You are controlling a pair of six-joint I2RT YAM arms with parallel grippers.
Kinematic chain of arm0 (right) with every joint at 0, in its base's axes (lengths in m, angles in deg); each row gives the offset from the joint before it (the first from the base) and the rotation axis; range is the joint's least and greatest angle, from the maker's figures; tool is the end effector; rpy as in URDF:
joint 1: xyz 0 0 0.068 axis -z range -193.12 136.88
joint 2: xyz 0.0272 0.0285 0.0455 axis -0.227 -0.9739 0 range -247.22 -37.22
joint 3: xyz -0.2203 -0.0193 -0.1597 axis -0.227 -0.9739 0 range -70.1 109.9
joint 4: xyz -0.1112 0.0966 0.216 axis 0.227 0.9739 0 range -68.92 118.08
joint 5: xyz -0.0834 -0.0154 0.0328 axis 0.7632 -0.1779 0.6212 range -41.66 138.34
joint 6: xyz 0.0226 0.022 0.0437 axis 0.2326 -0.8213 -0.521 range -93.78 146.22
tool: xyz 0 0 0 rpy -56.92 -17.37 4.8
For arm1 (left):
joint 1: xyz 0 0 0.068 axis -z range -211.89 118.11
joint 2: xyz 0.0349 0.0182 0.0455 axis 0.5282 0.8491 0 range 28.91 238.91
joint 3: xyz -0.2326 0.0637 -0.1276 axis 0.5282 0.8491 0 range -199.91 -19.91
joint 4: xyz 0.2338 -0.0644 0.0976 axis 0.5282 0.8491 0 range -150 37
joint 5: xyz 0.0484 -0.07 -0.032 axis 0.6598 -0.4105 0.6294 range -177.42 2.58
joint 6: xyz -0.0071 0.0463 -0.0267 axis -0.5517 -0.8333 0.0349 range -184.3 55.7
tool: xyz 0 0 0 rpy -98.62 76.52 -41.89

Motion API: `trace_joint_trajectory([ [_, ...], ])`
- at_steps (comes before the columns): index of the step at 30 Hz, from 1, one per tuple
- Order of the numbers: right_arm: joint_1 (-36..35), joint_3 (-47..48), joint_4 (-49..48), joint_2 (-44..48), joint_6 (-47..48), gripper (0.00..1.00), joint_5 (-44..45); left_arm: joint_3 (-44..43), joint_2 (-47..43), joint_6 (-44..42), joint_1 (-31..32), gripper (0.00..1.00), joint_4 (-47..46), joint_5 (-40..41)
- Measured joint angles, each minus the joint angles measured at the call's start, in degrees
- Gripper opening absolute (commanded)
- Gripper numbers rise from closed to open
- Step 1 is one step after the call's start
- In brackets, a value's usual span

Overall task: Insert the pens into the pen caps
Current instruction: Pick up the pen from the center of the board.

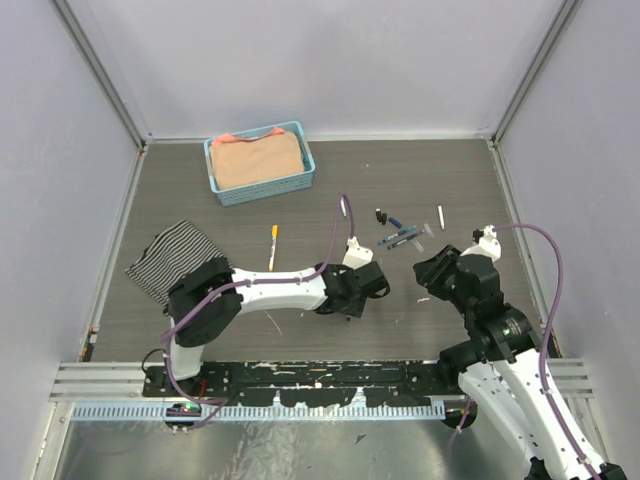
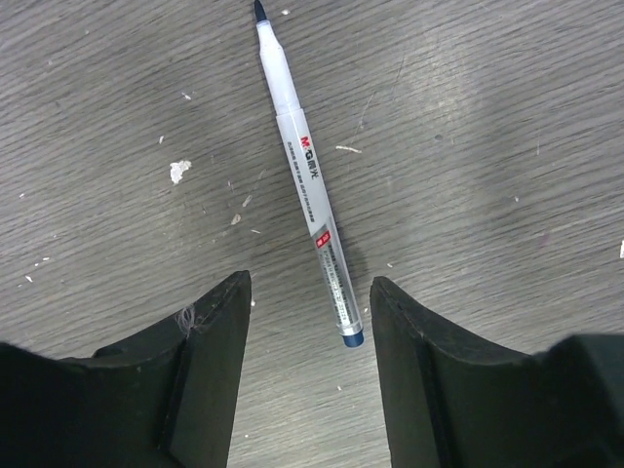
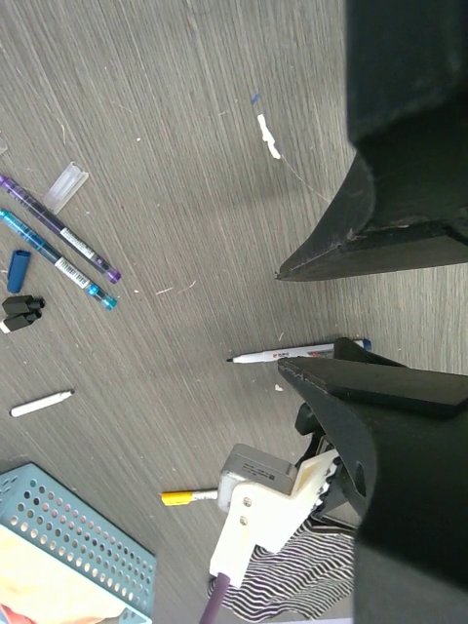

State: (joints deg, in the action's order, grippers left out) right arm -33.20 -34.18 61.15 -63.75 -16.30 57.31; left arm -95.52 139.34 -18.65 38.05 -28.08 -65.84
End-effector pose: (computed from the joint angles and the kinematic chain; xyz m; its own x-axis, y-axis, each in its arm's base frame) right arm 0.1049 0.0324 0.2749 -0.4973 0.5290 -0.6876 0.1667 0.8361 0.5227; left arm 0.1462 -0.3617 0.1719 -0.8092 0.2775 -0.5178 0.3503 0.9355 -0.0461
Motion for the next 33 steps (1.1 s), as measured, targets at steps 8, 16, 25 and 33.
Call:
trace_joint_trajectory([
  [8, 0.00, 1.20, 0.59, -0.50, 0.83, 0.43, 0.22, 0.00, 1.75, 0.87, -0.02, 0.52, -1.84, -0.72],
  [16, 0.00, 1.49, 0.92, -1.01, 1.40, 0.43, 0.42, 0.00, 2.23, 1.07, -0.02, 0.40, -3.23, -0.92],
  [25, 0.00, 2.60, 1.53, -1.81, 1.68, 0.43, 0.59, 3.61, 0.48, 1.86, -0.04, 0.15, -7.15, -0.20],
  [33, 0.00, 1.53, -1.38, -3.21, 1.60, 0.51, -2.23, 10.75, -4.98, 1.16, -0.02, 0.08, -8.83, -0.13],
])
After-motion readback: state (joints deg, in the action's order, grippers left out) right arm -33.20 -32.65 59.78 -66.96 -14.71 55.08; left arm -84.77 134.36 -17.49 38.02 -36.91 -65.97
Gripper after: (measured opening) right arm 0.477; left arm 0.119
